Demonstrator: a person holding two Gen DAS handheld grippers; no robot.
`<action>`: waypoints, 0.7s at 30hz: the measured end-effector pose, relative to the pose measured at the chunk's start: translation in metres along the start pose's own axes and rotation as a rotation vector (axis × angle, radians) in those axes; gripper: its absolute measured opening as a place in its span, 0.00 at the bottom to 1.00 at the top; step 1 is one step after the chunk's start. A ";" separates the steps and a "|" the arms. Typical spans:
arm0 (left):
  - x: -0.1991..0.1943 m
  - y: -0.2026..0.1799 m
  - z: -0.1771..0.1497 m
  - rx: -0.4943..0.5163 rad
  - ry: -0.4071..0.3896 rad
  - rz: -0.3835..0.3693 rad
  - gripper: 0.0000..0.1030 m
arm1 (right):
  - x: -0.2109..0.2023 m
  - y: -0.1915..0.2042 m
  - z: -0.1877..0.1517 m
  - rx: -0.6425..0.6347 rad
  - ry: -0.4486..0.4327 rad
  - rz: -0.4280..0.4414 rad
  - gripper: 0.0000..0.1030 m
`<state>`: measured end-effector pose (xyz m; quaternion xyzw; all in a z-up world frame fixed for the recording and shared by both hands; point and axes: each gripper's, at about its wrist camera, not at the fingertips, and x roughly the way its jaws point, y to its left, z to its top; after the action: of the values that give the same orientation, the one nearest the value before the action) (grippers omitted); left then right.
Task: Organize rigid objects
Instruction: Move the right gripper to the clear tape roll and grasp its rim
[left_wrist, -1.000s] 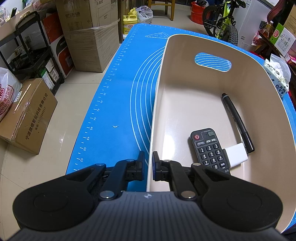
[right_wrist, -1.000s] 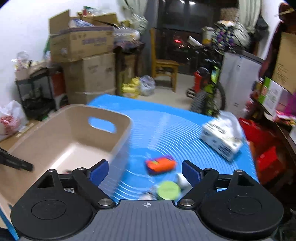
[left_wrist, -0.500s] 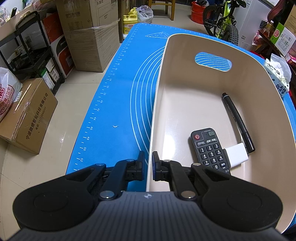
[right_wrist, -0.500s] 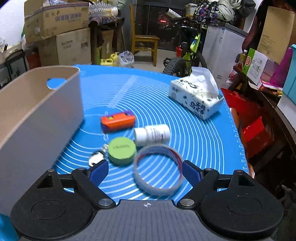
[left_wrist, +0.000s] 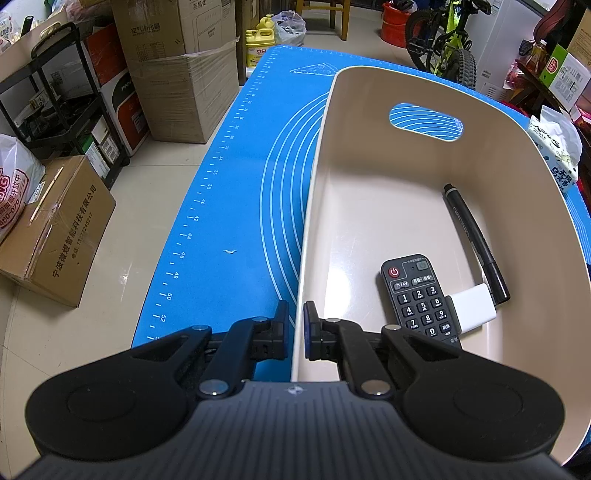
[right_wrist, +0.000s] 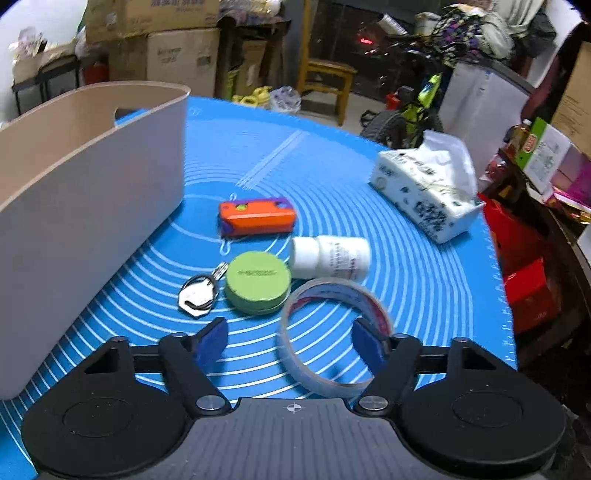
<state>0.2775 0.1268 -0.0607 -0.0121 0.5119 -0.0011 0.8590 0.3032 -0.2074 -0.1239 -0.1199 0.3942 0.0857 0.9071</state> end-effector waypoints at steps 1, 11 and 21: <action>0.000 0.000 0.000 0.000 0.000 0.000 0.11 | 0.003 0.001 0.000 -0.005 0.010 0.004 0.70; 0.001 0.001 0.000 0.001 0.000 0.002 0.11 | 0.018 -0.007 -0.002 0.085 0.065 0.088 0.35; 0.001 0.002 0.000 0.000 0.000 0.002 0.11 | 0.009 -0.004 -0.006 0.080 0.066 0.057 0.16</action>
<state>0.2783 0.1283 -0.0613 -0.0116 0.5120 -0.0003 0.8589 0.3060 -0.2128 -0.1334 -0.0750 0.4302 0.0915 0.8950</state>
